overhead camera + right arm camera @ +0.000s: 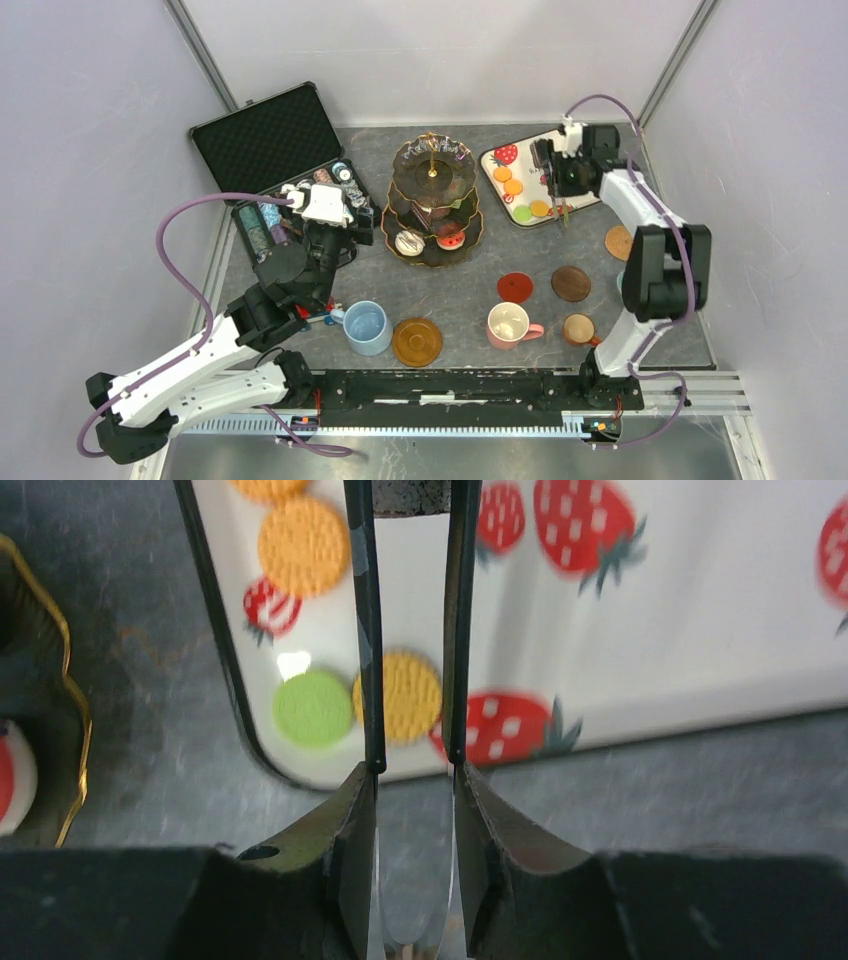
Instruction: Serve the afternoon tea
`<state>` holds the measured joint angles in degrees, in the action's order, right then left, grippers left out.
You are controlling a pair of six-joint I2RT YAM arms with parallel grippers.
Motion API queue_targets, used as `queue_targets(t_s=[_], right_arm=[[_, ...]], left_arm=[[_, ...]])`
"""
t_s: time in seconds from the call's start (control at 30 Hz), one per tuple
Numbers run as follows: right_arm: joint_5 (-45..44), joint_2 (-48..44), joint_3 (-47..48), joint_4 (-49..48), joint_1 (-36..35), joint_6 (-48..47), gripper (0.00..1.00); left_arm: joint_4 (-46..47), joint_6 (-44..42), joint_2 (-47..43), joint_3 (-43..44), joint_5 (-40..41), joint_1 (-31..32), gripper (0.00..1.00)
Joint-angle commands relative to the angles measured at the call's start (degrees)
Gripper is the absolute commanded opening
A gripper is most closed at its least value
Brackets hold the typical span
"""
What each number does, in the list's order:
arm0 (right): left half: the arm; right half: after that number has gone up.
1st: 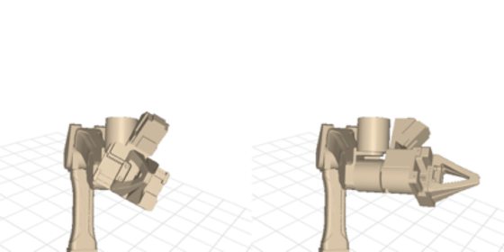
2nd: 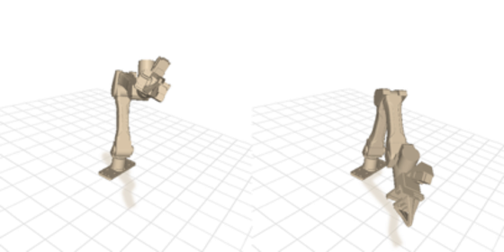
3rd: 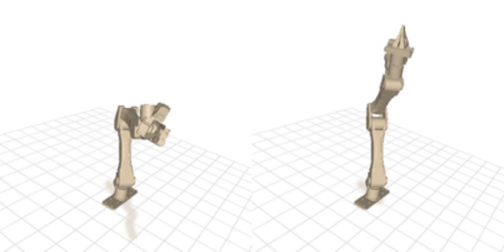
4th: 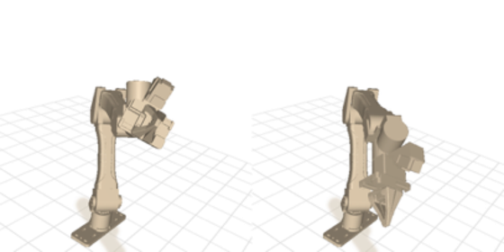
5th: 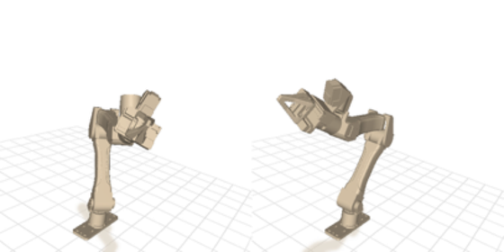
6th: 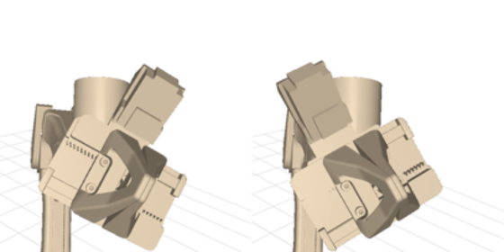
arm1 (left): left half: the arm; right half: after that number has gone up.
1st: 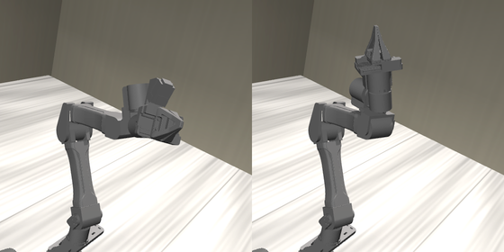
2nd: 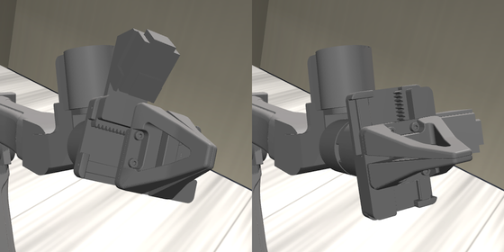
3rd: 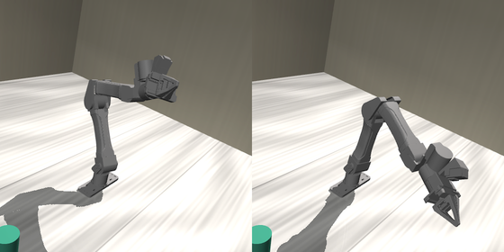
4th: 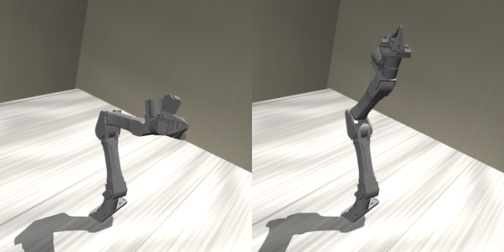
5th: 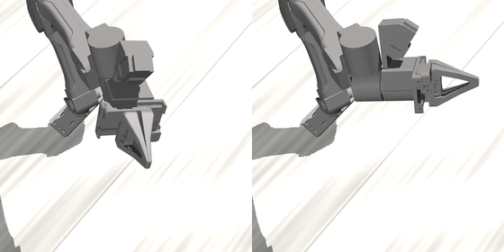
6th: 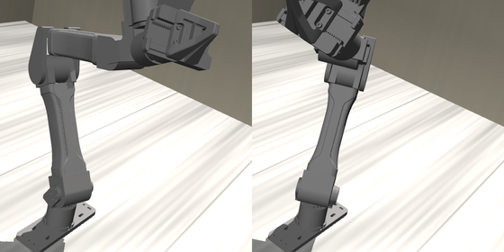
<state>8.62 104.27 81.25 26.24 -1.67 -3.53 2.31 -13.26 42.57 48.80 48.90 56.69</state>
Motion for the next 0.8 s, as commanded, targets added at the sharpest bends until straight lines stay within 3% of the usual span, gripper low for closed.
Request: queue_targets(t_s=[0.0, 0.13, 0.33, 0.57, 0.77], right_arm=[[7.85, -14.16, -14.84, -10.73, 0.22, 10.21, 0.00], [9.88, -25.07, -25.96, -13.04, -1.38, 12.49, 0.00], [9.87, -40.07, -34.62, -7.64, -6.09, 10.11, 0.00], [11.31, -51.63, -40.82, -4.02, -12.61, 13.62, 0.00], [15.52, -56.04, -43.48, -6.16, -15.68, 17.99, 0.00]], left_arm=[[1.31, 2.33, -0.51, 1.99, -0.47, -0.30, 1.00], [0.94, 2.79, -0.49, 3.23, -0.02, -0.26, 1.00], [-4.73, 5.59, 0.45, 8.80, -0.56, -0.25, 1.00], [-12.39, 12.24, -0.57, 15.77, -2.59, -0.19, 1.00], [-17.47, 10.89, -0.49, 16.68, -1.98, -0.20, 1.00]])
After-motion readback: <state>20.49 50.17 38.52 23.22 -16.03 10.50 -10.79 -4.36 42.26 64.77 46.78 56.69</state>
